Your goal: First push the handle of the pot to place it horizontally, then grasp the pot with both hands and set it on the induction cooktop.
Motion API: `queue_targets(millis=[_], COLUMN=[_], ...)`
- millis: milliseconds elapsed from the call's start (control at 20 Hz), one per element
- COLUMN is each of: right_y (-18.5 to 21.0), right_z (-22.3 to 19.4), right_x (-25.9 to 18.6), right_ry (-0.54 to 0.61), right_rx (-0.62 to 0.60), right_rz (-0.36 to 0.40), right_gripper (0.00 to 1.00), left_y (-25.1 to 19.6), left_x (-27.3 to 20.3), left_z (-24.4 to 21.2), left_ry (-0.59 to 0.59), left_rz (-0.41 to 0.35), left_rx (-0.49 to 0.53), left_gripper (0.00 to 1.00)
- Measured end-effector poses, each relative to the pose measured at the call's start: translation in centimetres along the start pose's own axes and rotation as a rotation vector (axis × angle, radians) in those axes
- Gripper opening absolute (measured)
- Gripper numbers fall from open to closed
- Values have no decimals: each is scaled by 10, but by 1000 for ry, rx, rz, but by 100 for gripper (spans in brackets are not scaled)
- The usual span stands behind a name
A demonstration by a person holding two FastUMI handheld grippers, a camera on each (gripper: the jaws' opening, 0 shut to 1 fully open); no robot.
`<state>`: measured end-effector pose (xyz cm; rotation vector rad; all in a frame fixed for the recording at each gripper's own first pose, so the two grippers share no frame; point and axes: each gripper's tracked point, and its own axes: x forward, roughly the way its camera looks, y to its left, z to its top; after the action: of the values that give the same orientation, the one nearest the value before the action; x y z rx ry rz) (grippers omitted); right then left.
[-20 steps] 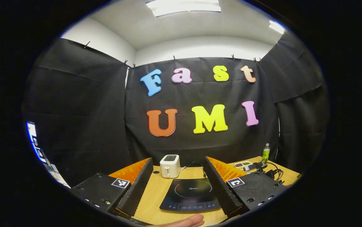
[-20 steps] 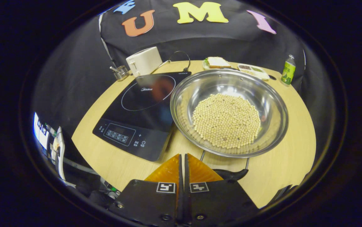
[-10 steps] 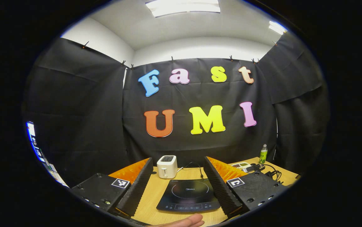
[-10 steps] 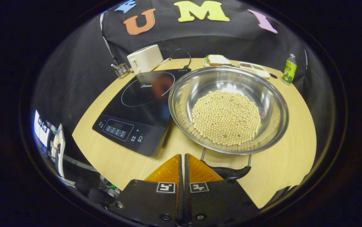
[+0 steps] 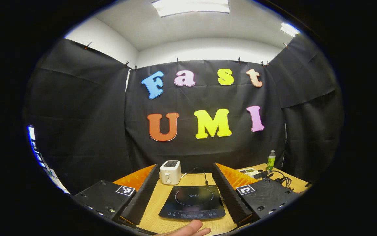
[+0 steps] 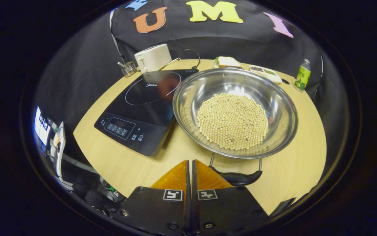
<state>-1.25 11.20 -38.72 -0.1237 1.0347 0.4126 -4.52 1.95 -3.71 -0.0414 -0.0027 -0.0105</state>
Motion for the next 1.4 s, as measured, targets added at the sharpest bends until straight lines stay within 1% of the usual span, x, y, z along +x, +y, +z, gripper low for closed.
queue_targets(millis=[100,150,250,400,650,700,850,950,1050,1100,1150,1200,1250,1300,1350,1400], right_y=[-4,-7,-10,-15,-28,-30,-42,-50,-57,-60,-63,-66,-70,-72,-76,-80], right_z=[-1,-2,-3,-4,-5,-6,-6,-7,-8,-8,-7,-7,-7,-8,-7,-8], right_x=[-1,-3,-4,-6,-9,-9,-10,-13,-14,-13,-15,-15,-16,-17,-18,-18], right_ry=[-2,-3,-1,2,-4,-5,-10,-22,-25,-26,-26,-27,-30,-32,-33,-35], right_rx=[-7,-10,-10,3,6,8,15,22,27,33,36,39,38,35,36,42], right_rz=[-9,-11,-9,-2,-7,-7,-21,-28,-30,-28,-25,-24,-25,-23,-20,-17], right_gripper=[0,4,4,4,4,1,1,1,1,4,4,1,4,1,4,1], left_y=[-8,-10,-10,-11,-26,-26,-22,-24,-19,-18,-18,-22,-27,-29,-28,-29], left_x=[-2,-2,-2,-2,-7,-6,-6,-8,-9,-9,-10,-10,-11,-12,-13,-13], left_z=[-2,-2,-1,4,7,7,12,17,26,32,36,36,37,39,40,41], left_ry=[10,12,12,-6,-6,-4,-8,-23,-52,-67,-75,-77,-79,-83,-88,-94], left_rz=[-24,-33,-39,-31,-71,-70,-53,-53,-35,-22,-15,-19,-27,-29,-25,-20], left_rx=[-24,-33,-42,-17,-16,-17,-15,-10,0,2,-4,-14,-22,-25,-24,-20], left_gripper=[96,96,96,96,96,96,96,96,96,96,96,96,96,96,96,96])
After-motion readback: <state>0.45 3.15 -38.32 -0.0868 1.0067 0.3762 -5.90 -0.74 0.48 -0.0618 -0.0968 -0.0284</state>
